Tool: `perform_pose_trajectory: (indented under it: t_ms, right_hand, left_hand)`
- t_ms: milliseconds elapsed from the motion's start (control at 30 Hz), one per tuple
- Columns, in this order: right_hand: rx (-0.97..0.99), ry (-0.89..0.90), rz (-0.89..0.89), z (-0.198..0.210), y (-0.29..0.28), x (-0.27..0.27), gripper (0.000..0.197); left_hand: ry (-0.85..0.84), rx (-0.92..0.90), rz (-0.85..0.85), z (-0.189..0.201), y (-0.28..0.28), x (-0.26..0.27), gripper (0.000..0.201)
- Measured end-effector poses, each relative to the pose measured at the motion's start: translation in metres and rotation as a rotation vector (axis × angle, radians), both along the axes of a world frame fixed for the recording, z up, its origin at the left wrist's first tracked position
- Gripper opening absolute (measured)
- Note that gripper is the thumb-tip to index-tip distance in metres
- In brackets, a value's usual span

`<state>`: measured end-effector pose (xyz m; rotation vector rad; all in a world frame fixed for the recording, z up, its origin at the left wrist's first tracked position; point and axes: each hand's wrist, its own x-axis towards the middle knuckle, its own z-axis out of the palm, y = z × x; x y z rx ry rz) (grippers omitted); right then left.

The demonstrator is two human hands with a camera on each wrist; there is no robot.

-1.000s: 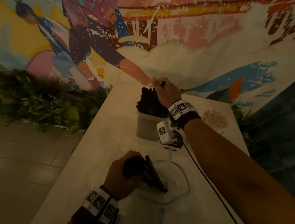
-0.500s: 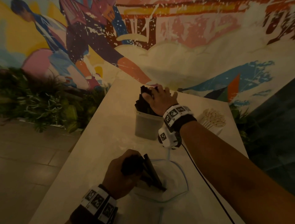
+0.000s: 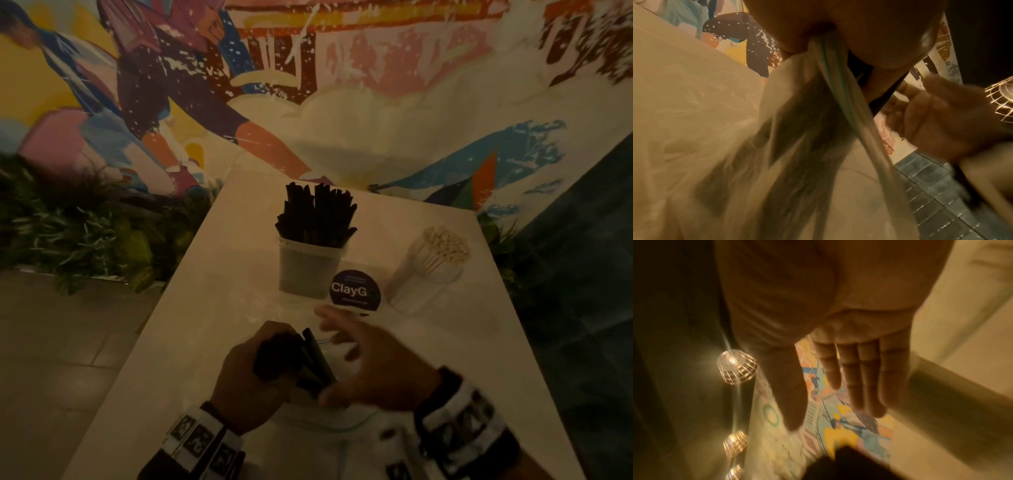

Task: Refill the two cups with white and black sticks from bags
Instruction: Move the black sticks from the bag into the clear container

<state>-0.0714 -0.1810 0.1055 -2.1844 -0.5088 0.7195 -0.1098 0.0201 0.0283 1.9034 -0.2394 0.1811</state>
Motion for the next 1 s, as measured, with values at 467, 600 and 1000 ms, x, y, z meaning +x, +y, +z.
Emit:
perform_pose_trajectory:
  t_ms: [467, 600, 1000]
  right_hand:
    - [0.139, -0.717, -0.165, -0.067, 0.030, -0.027, 0.032]
    - [0.163, -0.609, -0.176, -0.068, 0.035, -0.025, 0.039]
    - [0.360, -0.518, -0.429, -0.061, 0.016, -0.014, 0.011]
  left_hand:
    - [0.036, -0.140, -0.045, 0.007, 0.003, -0.006, 0.048]
    - [0.025, -0.120, -0.022, 0.004, 0.009, -0.004, 0.037]
    - [0.028, 0.011, 0.084, -0.004, 0.014, -0.005, 0.024]
